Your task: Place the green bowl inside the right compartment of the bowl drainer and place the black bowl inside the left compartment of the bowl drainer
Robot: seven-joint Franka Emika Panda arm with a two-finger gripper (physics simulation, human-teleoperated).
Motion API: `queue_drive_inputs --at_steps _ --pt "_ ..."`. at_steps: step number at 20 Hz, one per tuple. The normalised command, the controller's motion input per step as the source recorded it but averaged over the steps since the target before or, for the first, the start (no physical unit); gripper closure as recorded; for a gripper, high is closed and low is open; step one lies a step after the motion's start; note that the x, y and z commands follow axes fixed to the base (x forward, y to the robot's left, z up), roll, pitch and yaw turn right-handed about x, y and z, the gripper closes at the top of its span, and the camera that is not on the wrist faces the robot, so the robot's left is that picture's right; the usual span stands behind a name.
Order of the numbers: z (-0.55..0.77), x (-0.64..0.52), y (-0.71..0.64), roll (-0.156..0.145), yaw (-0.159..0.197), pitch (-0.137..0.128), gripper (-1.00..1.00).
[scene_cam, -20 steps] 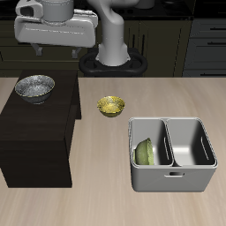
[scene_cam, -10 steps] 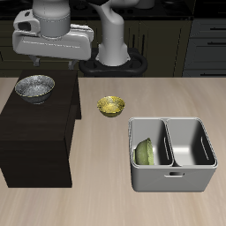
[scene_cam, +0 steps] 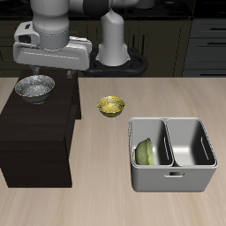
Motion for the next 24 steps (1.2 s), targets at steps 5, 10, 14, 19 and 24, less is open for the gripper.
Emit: queue_drive_inputs --at_steps 5,10,14,19,24 --pt "-0.36 0.03 -0.17 -0.022 -0.024 0.05 -1.0" --pt "-0.26 -0.01 -0.07 -0.036 0.007 0.015 -1.0" --pt "-0.24 0.06 0.13 0.015 -0.045 0.029 1.0" --pt "-0.01 0.03 0.11 0.017 0.008 0.008 1.0" --pt "0.04 0.02 0.12 0.012 0.018 0.013 1.0"
